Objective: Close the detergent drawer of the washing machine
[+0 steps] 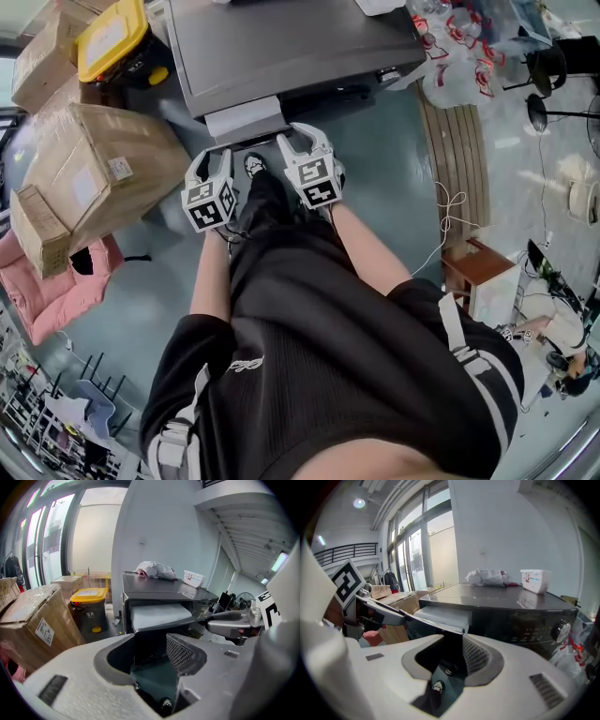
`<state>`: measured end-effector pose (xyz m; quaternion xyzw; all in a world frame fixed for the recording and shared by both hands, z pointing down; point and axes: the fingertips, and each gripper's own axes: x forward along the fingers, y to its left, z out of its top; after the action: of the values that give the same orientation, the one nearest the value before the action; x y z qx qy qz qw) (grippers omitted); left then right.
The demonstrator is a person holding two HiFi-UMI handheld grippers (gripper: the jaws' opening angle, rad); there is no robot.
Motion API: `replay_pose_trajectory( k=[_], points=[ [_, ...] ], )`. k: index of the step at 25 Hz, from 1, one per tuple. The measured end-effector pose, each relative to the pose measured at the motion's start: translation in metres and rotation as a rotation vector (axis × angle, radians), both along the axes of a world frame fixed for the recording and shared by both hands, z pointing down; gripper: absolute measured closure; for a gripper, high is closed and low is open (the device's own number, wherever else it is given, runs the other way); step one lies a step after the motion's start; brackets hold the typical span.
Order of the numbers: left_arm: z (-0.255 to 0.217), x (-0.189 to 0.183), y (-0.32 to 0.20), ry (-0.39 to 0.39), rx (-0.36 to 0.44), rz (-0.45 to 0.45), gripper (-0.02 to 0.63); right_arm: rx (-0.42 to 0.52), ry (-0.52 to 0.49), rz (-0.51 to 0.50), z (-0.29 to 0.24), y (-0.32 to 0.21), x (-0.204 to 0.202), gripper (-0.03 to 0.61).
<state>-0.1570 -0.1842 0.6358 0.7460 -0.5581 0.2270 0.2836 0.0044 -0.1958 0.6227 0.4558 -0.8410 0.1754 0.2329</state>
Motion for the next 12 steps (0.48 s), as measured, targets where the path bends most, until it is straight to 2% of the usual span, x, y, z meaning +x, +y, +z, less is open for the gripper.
replay_pose_trajectory(
  k=[12],
  points=[
    [-0.0012, -0.0013, -0.007, -0.003, -0.002, 0.002, 0.402, 0.001, -0.003, -0.002, -0.0008, -0.0069, -0.0013, 0.457]
  ],
)
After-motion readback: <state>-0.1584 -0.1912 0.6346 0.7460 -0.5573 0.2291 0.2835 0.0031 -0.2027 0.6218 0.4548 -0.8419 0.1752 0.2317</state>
